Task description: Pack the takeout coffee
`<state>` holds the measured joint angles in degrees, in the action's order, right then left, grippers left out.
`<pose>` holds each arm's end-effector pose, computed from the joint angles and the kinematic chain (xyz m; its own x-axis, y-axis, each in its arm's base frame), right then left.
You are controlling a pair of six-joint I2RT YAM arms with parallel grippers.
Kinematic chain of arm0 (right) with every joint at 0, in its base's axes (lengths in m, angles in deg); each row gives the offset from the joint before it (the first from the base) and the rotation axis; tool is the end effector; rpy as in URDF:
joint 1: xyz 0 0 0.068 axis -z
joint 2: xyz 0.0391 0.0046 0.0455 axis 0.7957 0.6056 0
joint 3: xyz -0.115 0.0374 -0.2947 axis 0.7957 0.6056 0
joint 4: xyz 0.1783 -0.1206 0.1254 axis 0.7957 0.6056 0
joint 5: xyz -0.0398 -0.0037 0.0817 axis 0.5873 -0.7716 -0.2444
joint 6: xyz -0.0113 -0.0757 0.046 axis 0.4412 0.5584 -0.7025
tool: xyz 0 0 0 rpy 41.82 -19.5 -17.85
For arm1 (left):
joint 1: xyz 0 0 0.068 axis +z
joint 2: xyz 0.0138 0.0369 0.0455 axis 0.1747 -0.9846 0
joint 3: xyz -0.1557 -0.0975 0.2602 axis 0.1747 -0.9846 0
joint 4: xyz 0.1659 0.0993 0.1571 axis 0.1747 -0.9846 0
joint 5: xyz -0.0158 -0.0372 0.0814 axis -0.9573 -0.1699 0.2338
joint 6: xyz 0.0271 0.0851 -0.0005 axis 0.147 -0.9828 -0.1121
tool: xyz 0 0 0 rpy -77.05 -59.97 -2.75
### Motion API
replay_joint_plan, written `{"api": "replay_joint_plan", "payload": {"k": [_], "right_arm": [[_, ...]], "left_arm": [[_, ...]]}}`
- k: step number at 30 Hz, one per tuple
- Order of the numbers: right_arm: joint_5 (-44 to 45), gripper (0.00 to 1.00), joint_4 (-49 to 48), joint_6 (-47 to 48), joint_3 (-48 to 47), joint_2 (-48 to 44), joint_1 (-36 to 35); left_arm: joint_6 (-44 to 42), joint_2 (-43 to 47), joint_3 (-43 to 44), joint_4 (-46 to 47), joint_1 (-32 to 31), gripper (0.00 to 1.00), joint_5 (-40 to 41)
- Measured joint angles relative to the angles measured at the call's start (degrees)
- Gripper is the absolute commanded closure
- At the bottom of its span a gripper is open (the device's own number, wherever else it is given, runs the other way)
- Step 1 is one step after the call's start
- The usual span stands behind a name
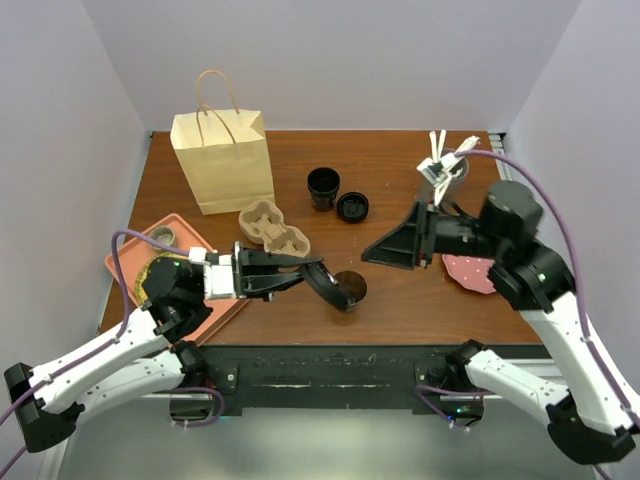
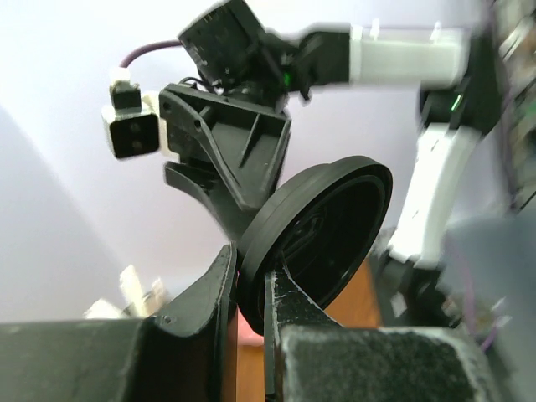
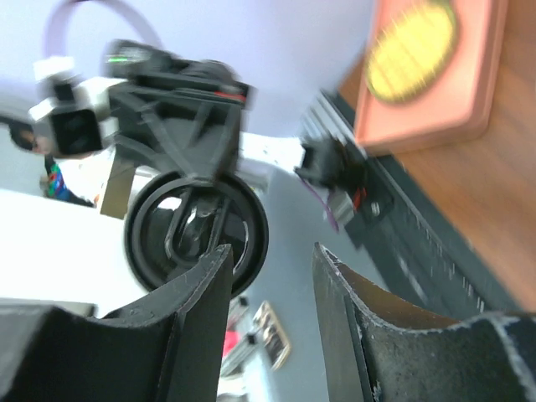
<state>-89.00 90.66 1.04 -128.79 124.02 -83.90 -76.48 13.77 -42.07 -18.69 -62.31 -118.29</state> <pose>0.1008 0.1272 0.4800 -0.8066 0.1121 -0.5804 -0.5477 0.2279 0.8051 0.0543 -0.1445 0.4468 0.3389 -0.3845 -0.8587 0.9407 0.1234 0.3160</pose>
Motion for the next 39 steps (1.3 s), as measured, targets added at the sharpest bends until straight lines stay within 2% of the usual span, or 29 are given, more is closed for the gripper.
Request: {"api": "replay_joint_plan", "payload": {"k": [6, 9, 13, 16, 25, 39], "right_arm": [[-2.71, 0.5, -14.36, -1.33, 4.09, -8.37, 0.0], [-5.25, 0.5, -19.8, -2.8, 7.02, -10.84, -0.02], [-8.41, 0.49, -22.38, -4.46, 8.63, -10.62, -0.11], [-9.79, 0.5, -22.43, -4.98, 8.61, -9.68, -0.11], [-9.33, 0.51, -22.25, -4.94, 4.96, -5.92, -1.22], [-4.68, 0.56, -24.2, -5.01, 4.2, -0.61, -11.69]], "left_arm": [[17.0, -0.96, -2.23, 17.11, 0.0, 1.0, -4.98], [22.71, -1.86, -2.71, 23.65, 0.0, 1.0, -6.32], [30.56, -3.98, -4.63, 35.1, 0.0, 1.0, -7.56], [33.44, -5.73, -4.87, 39.17, 0.0, 1.0, -8.35], [36.17, -8.9, -5.51, 41.9, 0.0, 1.0, -8.94], [36.13, -8.83, -5.51, 42.99, 0.0, 1.0, -9.27]]}}
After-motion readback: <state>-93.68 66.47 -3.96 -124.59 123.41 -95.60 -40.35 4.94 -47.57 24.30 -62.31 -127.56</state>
